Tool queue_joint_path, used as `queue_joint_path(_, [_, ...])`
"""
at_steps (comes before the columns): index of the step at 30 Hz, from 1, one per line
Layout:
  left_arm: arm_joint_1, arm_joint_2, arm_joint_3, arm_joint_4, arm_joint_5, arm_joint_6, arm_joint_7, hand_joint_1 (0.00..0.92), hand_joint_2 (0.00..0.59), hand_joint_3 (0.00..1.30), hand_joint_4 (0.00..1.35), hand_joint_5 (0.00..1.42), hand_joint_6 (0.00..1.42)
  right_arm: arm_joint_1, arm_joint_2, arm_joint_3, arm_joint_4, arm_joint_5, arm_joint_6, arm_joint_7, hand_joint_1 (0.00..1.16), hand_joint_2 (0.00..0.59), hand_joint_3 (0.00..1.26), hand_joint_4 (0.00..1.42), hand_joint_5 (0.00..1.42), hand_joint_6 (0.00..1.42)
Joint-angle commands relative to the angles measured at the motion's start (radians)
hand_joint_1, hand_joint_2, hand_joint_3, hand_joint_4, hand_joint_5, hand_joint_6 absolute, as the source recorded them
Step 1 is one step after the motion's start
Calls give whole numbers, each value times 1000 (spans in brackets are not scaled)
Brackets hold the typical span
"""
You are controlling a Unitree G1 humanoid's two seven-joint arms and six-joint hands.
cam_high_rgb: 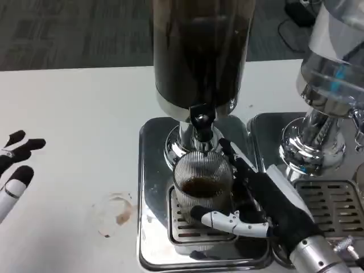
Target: Grasp the cup under the faucet to collect the drink, then remove the cup.
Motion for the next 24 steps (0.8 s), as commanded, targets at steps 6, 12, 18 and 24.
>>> queue_joint_path(6, [-4, 21, -3, 11, -25, 18, -12, 0, 246, 260, 0, 142, 0, 0, 66, 12, 81, 7, -93, -78, 798, 117, 0, 0, 0, 96])
queue_joint_path(12, [-1, 28, -3, 8, -30, 20, -11, 0, 252, 271, 0, 155, 0, 4, 76, 13, 102, 19, -112, -86, 818, 114, 0, 22, 43, 180])
queue_joint_path(18, [9, 18, -8, -8, -29, 24, -4, 0, 255, 289, 12, 158, 0, -3, 83, 19, 135, 36, -128, -84, 839, 118, 0, 98, 141, 280])
queue_joint_path(24, [20, 21, -1, -21, -32, 33, -1, 0, 256, 297, 18, 159, 0, -17, 82, 28, 153, 48, -129, -63, 855, 110, 0, 128, 200, 347])
